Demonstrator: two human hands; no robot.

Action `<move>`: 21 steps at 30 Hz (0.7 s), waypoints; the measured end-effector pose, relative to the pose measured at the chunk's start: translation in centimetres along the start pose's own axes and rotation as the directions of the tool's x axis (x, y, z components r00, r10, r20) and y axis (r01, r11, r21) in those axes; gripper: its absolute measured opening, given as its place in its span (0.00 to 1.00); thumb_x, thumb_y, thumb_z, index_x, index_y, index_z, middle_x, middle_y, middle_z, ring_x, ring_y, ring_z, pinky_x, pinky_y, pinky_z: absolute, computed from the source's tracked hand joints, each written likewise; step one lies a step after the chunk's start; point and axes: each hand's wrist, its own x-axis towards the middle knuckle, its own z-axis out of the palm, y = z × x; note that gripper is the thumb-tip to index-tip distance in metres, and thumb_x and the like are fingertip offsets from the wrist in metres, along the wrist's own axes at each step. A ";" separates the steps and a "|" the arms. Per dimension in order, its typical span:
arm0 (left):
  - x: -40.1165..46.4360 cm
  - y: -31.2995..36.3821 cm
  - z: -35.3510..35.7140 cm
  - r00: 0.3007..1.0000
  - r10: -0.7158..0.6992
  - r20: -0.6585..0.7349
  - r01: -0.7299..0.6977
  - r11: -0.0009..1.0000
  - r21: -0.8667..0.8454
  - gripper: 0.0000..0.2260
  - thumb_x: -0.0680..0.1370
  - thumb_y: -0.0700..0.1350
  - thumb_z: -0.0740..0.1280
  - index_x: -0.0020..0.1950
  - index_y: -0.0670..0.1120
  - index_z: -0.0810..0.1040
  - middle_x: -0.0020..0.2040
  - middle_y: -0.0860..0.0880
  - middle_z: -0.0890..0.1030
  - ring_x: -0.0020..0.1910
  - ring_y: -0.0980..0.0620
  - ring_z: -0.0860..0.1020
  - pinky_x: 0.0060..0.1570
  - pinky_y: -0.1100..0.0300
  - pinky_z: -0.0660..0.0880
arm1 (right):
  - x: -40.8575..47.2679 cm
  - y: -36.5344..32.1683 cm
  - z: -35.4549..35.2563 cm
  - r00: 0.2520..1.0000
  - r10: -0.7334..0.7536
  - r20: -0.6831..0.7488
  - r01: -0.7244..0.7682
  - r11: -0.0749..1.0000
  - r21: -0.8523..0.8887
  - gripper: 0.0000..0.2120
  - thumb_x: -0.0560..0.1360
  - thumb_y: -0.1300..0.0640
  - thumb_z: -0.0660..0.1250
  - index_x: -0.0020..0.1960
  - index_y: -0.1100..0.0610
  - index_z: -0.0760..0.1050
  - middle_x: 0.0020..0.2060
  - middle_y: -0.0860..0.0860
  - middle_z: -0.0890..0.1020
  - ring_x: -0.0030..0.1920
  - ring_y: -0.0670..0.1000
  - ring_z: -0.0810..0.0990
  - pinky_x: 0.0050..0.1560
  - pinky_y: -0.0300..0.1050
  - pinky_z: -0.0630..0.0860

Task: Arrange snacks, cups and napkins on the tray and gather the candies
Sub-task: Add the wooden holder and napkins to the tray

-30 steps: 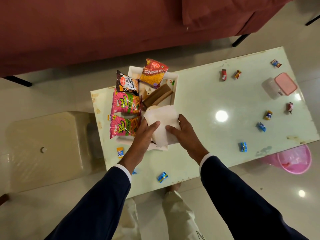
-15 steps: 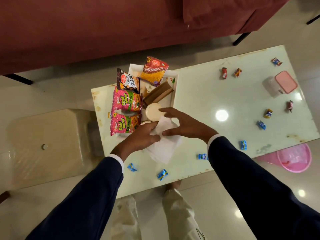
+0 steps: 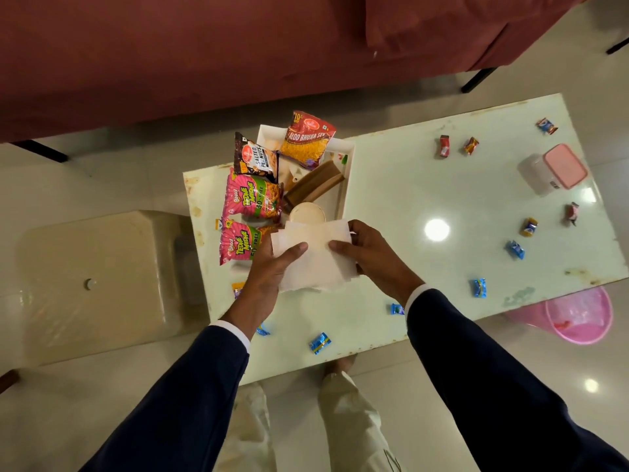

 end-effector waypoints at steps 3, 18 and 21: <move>-0.2 -0.5 0.4 0.999 0.027 -0.040 -0.026 0.999 0.036 0.15 0.77 0.40 0.73 0.60 0.55 0.78 0.62 0.48 0.83 0.63 0.45 0.79 0.62 0.40 0.78 | -0.3 0.1 0.1 0.995 -0.024 0.092 0.024 1.000 0.001 0.32 0.74 0.55 0.75 0.72 0.42 0.64 0.63 0.54 0.77 0.60 0.58 0.80 0.48 0.52 0.83; 0.4 0.0 0.4 0.996 0.091 -0.012 -0.088 0.984 0.157 0.07 0.77 0.40 0.73 0.47 0.51 0.79 0.52 0.50 0.82 0.50 0.51 0.80 0.45 0.57 0.80 | -0.1 -0.3 0.2 0.994 -0.046 0.097 0.058 0.990 -0.130 0.17 0.75 0.54 0.74 0.61 0.46 0.74 0.59 0.54 0.79 0.58 0.56 0.80 0.43 0.47 0.82; 0.6 -0.8 0.5 0.987 0.112 -0.115 -0.095 0.985 0.145 0.10 0.76 0.40 0.74 0.49 0.52 0.75 0.51 0.52 0.81 0.50 0.52 0.79 0.45 0.58 0.78 | 0.0 0.4 0.6 1.000 -0.016 0.015 0.016 1.000 -0.013 0.19 0.75 0.56 0.73 0.63 0.48 0.73 0.58 0.56 0.82 0.58 0.60 0.82 0.45 0.49 0.81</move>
